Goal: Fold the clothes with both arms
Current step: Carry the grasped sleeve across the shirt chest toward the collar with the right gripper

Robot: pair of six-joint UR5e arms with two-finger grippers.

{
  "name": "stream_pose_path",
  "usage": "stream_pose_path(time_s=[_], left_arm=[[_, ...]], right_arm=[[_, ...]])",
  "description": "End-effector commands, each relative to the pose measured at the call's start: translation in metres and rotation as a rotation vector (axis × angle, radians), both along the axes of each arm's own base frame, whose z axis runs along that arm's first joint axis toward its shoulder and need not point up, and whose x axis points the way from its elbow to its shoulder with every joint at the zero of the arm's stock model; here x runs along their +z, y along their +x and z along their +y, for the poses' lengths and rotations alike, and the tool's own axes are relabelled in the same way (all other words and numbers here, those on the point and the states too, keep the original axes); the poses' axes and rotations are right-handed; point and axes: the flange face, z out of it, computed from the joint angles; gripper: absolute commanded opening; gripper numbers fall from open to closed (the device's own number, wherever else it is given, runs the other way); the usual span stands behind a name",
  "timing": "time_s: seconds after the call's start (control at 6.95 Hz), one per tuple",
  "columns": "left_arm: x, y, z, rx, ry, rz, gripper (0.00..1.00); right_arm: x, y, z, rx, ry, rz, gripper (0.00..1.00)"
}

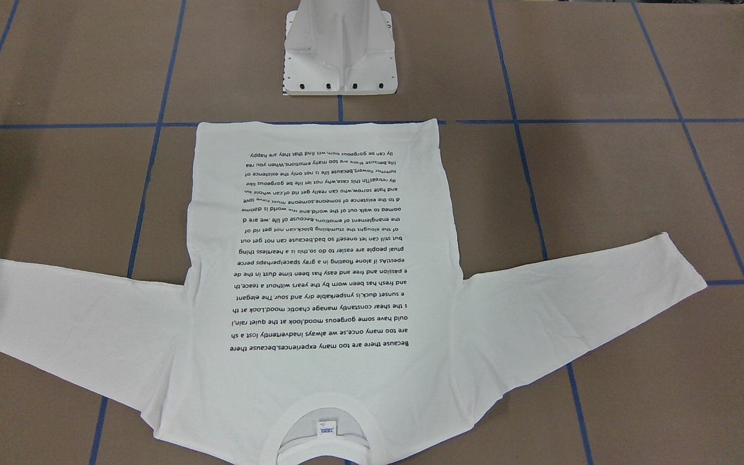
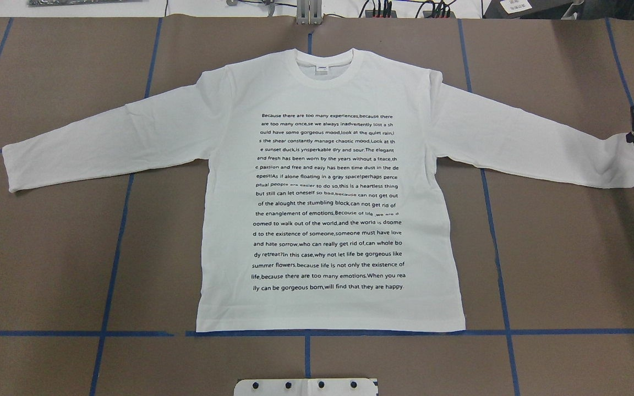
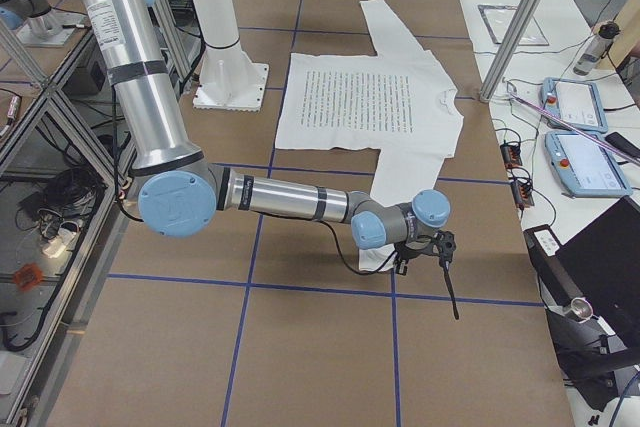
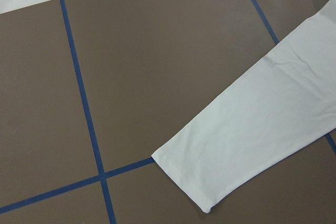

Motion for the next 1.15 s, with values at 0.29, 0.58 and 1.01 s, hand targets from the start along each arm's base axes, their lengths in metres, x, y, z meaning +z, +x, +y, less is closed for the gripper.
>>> stream_pose_path(time_s=[0.29, 0.58, 1.01], left_arm=[[-0.007, 0.004, -0.003, 0.020, 0.008, 0.027, 1.00], [-0.010, 0.004, -0.003, 0.021, 0.023, 0.027, 1.00], [-0.015, 0.005, -0.006, 0.022, 0.034, 0.029, 1.00]], right_arm=[[-0.204, -0.104, -0.021, 0.124, -0.017, -0.164, 0.00], [-0.303, -0.203, -0.031, 0.142, -0.016, -0.190, 0.00], [-0.452, -0.352, -0.040, 0.238, 0.004, -0.208, 0.00]])
